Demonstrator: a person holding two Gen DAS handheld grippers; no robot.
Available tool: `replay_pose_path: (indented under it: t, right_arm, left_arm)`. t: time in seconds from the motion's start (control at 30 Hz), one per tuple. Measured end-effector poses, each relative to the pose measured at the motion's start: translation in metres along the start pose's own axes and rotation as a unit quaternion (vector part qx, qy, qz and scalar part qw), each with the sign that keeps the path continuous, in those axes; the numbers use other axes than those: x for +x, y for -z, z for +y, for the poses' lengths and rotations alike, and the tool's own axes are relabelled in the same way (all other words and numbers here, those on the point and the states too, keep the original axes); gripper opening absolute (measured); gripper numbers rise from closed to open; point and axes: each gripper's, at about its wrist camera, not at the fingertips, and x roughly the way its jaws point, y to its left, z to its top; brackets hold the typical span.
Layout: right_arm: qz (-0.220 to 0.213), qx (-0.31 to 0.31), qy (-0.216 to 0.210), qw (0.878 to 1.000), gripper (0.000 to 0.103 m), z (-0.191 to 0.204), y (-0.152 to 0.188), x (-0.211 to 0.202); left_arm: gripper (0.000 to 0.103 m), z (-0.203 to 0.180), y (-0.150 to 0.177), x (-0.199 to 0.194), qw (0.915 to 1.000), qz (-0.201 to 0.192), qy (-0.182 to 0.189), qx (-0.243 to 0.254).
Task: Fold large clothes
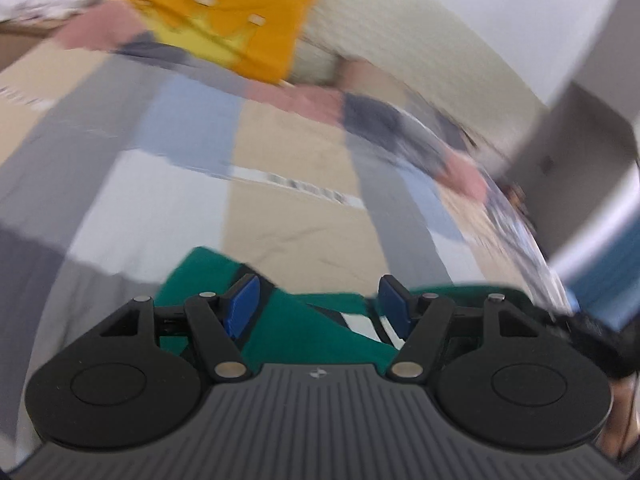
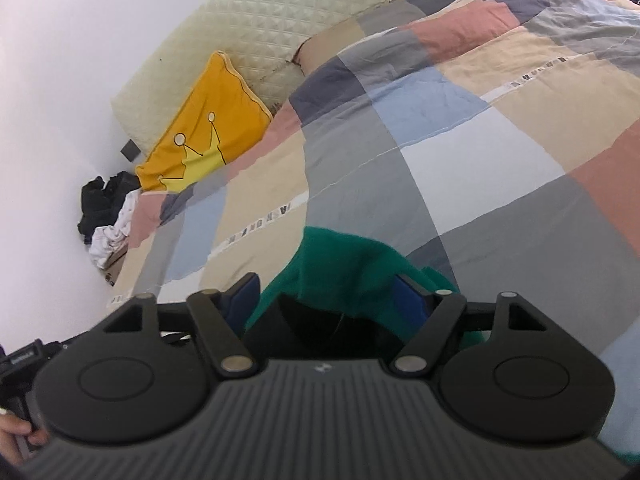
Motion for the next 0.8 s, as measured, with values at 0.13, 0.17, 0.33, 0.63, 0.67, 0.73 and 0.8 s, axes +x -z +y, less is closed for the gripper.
replay_pose_path:
  t: [0.13, 0.17, 0.33, 0.63, 0.67, 0.73, 0.8]
  right_arm:
    - [0.009, -0.009, 0.014, 1.000, 0.053, 0.002, -0.011, 0.015]
    - [0.019, -0.012, 0.017, 1.000, 0.045, 0.002, -0.013, 0.022]
    - [0.035, 0.013, 0.043, 0.998, 0.015, -0.007, -0.014, 0.036]
    - [-0.022, 0.104, 0.006, 0.994, 0.009, -0.038, -0.029, 0.004]
    - [-0.026, 0.108, 0.004, 0.994, 0.009, -0.039, -0.030, 0.001]
    - [-0.033, 0.110, 0.004, 0.993, 0.009, -0.041, -0.032, -0.003]
    - [-0.036, 0.113, 0.003, 0.993, 0.009, -0.043, -0.032, -0.005]
  left_arm:
    - [0.078, -0.006, -0.015, 0.011, 0.9970, 0.013, 0.039, 0.066]
    - [0.078, -0.009, -0.019, 0.015, 0.9956, 0.014, 0.048, 0.079]
    - [0.079, -0.033, -0.018, 0.048, 0.9818, 0.085, 0.106, 0.133]
    - [0.078, -0.081, -0.003, 0.068, 0.9236, 0.216, 0.226, 0.222]
    - [0.078, -0.088, -0.002, 0.065, 0.9131, 0.228, 0.253, 0.225]
    - [0.079, -0.102, 0.003, 0.056, 0.8974, 0.232, 0.291, 0.237]
    - [0.079, -0.114, 0.010, 0.050, 0.8825, 0.242, 0.319, 0.246]
